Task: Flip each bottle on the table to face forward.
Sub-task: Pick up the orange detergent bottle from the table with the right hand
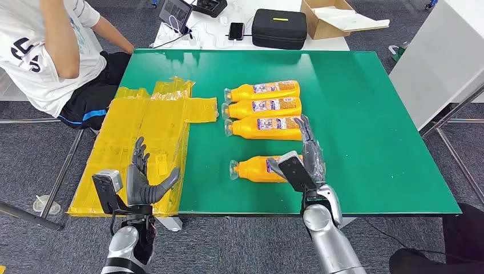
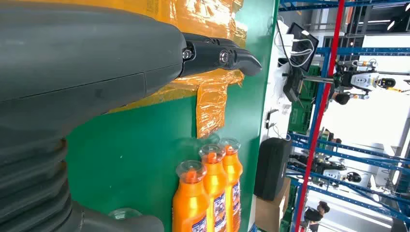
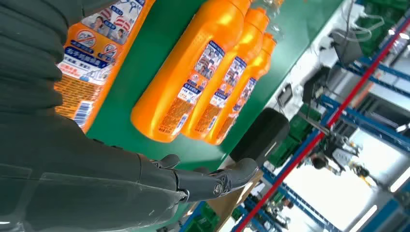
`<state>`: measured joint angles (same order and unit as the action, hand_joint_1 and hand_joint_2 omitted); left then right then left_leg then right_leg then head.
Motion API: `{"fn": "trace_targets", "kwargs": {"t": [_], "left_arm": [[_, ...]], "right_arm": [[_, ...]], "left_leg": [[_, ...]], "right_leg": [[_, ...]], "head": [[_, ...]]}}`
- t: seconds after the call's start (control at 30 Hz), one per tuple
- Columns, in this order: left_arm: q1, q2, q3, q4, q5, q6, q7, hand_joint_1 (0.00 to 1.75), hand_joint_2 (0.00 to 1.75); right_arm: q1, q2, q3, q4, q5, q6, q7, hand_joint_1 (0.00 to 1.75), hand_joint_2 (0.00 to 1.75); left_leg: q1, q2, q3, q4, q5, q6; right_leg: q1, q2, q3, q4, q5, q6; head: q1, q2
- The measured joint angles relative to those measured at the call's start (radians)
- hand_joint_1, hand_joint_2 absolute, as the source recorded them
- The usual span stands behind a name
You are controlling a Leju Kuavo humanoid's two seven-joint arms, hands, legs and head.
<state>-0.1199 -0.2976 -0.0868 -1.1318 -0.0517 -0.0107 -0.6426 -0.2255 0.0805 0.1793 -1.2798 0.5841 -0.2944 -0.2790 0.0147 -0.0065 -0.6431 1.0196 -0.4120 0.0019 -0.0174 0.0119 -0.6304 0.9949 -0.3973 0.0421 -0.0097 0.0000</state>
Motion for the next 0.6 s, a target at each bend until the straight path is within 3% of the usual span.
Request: {"fn": "trace_targets", "kwargs": {"t": [0.3, 0.43, 0.6], "left_arm": [[-0.016, 0.000, 0.005, 0.029, -0.010, 0.008, -0.004, 0.00, 1.75], [-0.038, 0.000, 0.015, 0.071, -0.012, 0.011, -0.014, 0.00, 1.75], [-0.052, 0.000, 0.026, 0.105, -0.012, 0.011, -0.018, 0.00, 1.75]], "right_arm": [[-0.075, -0.043, 0.075, 0.089, 0.040, 0.164, 0.098, 0.00, 1.75], [-0.146, -0.109, 0.141, 0.169, 0.024, 0.332, 0.141, 0.00, 1.75], [-0.218, -0.170, 0.193, 0.243, 0.013, 0.371, 0.153, 0.00, 1.75]], "left_leg": [[0.000, -0.001, 0.000, 0.000, 0.000, 0.000], [0.000, -0.003, -0.001, 0.000, 0.001, 0.001], [0.000, -0.003, -0.001, 0.000, 0.001, 0.001]], "right_leg": [[0.000, 0.000, 0.000, 0.000, 0.000, 0.000], [0.000, -0.002, 0.000, 0.000, 0.000, 0.000], [0.000, -0.003, 0.000, 0.000, 0.001, 0.001]], "head": [[0.000, 0.000], [0.000, 0.000], [0.000, 0.000]]}}
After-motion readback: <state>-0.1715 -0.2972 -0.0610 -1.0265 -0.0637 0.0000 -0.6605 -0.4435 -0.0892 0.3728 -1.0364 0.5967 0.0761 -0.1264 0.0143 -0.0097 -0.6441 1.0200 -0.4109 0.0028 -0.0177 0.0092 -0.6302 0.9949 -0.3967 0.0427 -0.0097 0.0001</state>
